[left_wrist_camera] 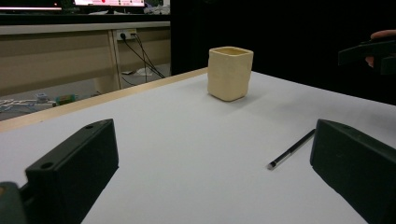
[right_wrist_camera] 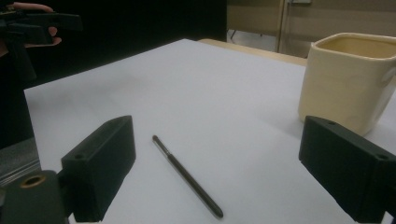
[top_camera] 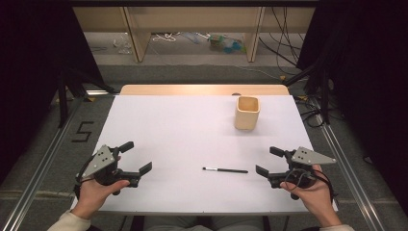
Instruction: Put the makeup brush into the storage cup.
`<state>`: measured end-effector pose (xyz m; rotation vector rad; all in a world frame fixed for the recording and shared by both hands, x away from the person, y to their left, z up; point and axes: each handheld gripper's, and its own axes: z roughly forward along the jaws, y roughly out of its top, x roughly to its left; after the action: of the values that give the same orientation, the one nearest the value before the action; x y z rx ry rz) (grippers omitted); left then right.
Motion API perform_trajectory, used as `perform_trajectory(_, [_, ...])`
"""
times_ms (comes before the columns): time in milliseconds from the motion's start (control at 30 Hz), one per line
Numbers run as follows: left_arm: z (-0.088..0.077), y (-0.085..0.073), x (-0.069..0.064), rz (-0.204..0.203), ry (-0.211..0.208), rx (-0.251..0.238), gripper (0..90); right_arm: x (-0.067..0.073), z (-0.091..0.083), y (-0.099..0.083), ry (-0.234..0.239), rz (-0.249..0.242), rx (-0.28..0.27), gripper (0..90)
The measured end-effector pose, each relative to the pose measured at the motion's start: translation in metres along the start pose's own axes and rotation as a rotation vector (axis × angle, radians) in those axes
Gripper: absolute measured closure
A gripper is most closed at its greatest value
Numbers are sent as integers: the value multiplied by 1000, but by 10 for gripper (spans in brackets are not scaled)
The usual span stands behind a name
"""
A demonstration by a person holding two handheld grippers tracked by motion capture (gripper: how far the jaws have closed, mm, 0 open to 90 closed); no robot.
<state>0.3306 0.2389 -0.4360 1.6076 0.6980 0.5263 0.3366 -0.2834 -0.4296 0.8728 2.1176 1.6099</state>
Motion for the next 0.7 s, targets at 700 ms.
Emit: perform_trajectory(700, [2, 0, -3, -9, -21, -4, 28, 2, 15, 11, -36, -20, -42, 155])
